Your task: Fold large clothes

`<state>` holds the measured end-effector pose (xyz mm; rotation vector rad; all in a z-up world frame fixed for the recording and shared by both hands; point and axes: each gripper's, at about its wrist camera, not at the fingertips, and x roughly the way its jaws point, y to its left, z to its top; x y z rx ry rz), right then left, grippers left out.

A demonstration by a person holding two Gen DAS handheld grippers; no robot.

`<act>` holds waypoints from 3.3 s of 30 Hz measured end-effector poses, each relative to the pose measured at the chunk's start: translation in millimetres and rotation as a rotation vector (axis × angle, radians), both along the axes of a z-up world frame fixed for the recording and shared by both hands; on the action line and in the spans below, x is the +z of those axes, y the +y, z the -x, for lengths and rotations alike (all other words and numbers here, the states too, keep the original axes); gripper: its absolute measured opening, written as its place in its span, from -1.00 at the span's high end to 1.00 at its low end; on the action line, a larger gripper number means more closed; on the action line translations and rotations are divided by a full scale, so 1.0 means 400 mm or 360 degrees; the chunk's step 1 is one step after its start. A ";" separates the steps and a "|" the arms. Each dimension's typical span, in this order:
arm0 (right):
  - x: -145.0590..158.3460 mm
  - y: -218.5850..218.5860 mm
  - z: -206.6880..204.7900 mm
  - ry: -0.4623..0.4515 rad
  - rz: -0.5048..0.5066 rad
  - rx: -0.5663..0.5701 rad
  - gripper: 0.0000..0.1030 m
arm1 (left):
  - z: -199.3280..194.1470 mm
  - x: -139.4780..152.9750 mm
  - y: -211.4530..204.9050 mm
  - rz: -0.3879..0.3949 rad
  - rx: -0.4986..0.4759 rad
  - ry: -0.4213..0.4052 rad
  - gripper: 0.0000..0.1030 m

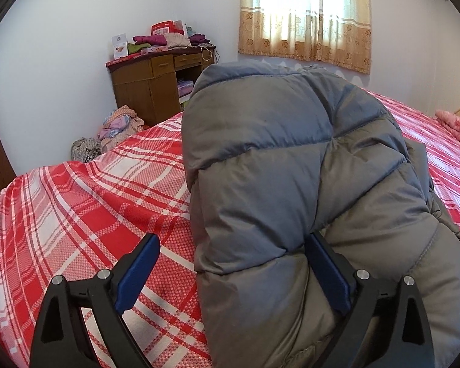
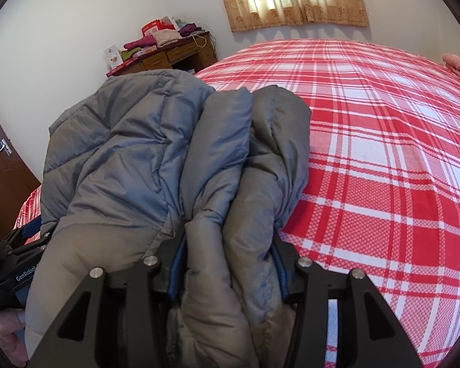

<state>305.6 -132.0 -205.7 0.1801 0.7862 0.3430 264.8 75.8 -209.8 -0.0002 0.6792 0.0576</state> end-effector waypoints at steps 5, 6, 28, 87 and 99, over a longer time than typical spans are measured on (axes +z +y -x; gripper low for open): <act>-0.004 0.004 -0.004 0.0008 0.0000 -0.0017 -0.07 | -0.002 0.000 -0.001 0.0004 0.0004 0.0003 -0.88; -0.005 0.004 -0.006 0.0013 0.0001 -0.0020 -0.08 | -0.002 -0.001 0.000 0.0006 0.0005 0.0004 -0.88; 0.278 0.038 0.206 -0.0368 0.0267 0.0026 -0.48 | 0.247 0.305 -0.004 -0.0031 0.0035 -0.0267 -0.88; 0.411 0.033 0.413 -0.0698 0.0227 -0.0008 -0.69 | 0.407 0.430 0.004 -0.0008 0.0038 -0.0468 -0.88; 0.409 0.031 0.415 -0.0693 0.0216 -0.0011 -0.70 | 0.400 0.420 0.003 -0.0015 0.0030 -0.0453 -0.88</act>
